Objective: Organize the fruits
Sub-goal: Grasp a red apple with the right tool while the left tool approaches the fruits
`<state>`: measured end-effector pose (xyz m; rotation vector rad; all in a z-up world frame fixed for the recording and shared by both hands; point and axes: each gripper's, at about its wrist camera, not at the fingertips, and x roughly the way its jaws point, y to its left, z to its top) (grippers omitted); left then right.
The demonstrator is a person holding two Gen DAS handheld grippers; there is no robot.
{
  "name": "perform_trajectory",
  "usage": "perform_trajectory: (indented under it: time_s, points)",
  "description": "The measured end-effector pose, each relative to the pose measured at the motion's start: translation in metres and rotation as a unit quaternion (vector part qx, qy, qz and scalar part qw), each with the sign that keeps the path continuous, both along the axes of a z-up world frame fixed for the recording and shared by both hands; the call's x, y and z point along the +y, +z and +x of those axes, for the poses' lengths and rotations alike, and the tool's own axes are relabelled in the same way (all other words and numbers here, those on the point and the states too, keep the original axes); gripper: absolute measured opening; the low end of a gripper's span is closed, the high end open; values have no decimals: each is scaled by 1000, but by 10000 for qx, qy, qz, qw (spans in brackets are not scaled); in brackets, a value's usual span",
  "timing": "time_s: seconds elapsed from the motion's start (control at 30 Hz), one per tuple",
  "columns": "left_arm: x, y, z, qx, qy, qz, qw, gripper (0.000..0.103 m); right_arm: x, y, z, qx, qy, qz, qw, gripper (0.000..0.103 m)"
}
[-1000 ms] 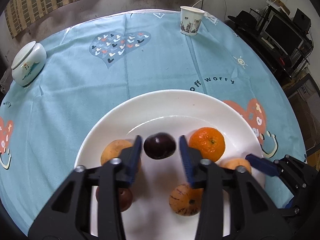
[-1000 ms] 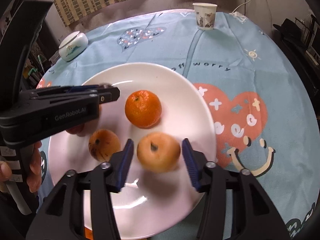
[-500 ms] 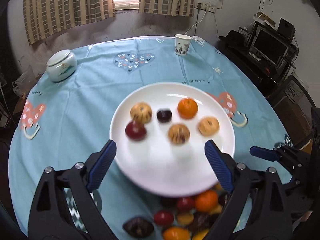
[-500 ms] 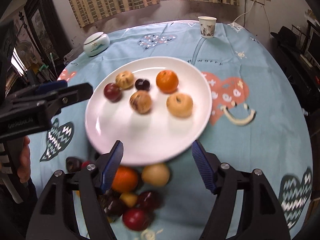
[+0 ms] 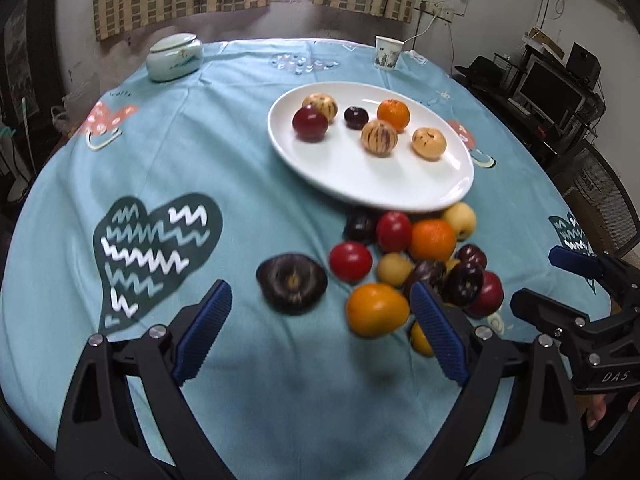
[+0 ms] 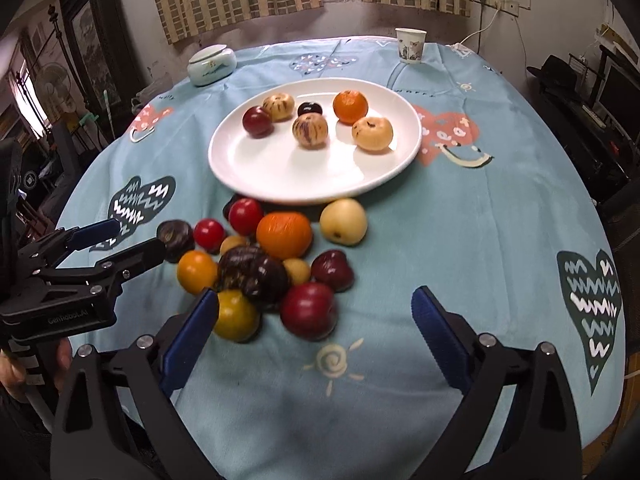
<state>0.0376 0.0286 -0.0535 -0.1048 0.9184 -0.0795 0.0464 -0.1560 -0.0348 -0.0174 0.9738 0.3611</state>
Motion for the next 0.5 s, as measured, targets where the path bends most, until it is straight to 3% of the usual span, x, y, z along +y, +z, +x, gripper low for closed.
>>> perform_trajectory:
  time_s: [0.5]
  points:
    - [1,-3,-31,-59,-36,-13,10000,92,2,-13,-23,-31,-15,-93,10000,97]
